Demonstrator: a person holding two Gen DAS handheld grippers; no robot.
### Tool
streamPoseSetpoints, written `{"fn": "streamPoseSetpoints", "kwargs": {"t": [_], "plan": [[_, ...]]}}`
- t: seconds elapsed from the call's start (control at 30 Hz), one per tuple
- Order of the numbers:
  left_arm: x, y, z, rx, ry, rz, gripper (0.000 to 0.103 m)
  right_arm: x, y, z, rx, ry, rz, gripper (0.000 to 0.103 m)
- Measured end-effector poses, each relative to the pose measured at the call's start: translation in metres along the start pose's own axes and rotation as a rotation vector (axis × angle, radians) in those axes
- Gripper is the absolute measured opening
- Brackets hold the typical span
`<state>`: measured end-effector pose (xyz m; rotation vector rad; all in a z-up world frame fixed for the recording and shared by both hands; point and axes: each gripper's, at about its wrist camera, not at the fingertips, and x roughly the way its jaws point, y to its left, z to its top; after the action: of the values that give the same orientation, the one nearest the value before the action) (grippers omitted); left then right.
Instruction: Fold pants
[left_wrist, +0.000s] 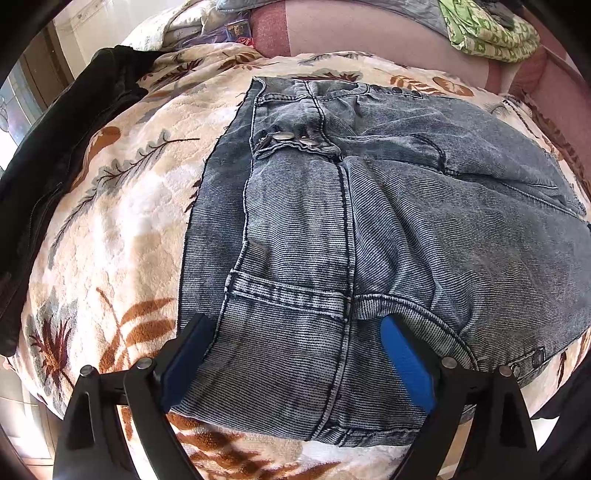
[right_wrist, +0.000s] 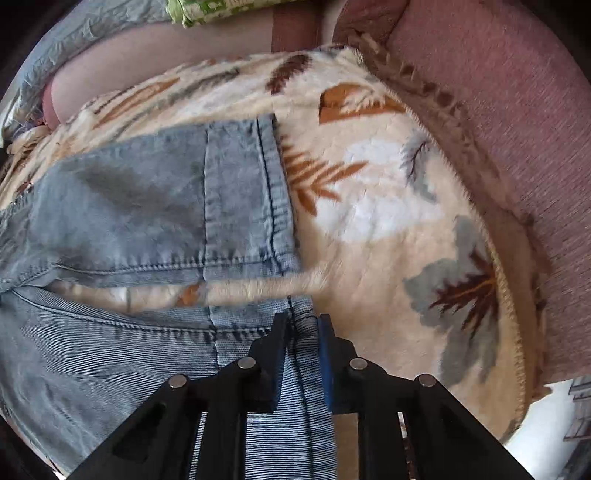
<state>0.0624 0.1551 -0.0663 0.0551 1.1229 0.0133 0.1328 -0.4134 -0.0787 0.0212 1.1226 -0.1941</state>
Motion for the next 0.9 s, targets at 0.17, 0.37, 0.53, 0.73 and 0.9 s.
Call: {"fn": "streamPoseSetpoints", "kwargs": {"t": [0.17,0.37,0.53,0.73,0.9], "plan": [[-0.007,0.001,-0.003,0.003,-0.013,0.007,0.093,-0.047,-0.027,-0.009,0.134,-0.091,0.028,0.06],[-0.038,-0.005,-0.004,-0.012,-0.116,-0.011,0.093,-0.085,-0.017,-0.054,0.131,-0.076,0.263,0.066],[-0.003,-0.016,-0.004,0.037,0.031,0.031,0.095,-0.043,-0.011,-0.078,0.147,0.113,0.29,0.07],[-0.041,0.012,0.041,-0.057,-0.094,-0.076,0.095,-0.081,-0.004,-0.025,0.094,-0.006,0.269,0.072],[-0.029,0.047,0.126,-0.223,-0.126,-0.161,0.095,-0.055,-0.018,0.038,0.184,-0.037,0.291,0.073]]}}
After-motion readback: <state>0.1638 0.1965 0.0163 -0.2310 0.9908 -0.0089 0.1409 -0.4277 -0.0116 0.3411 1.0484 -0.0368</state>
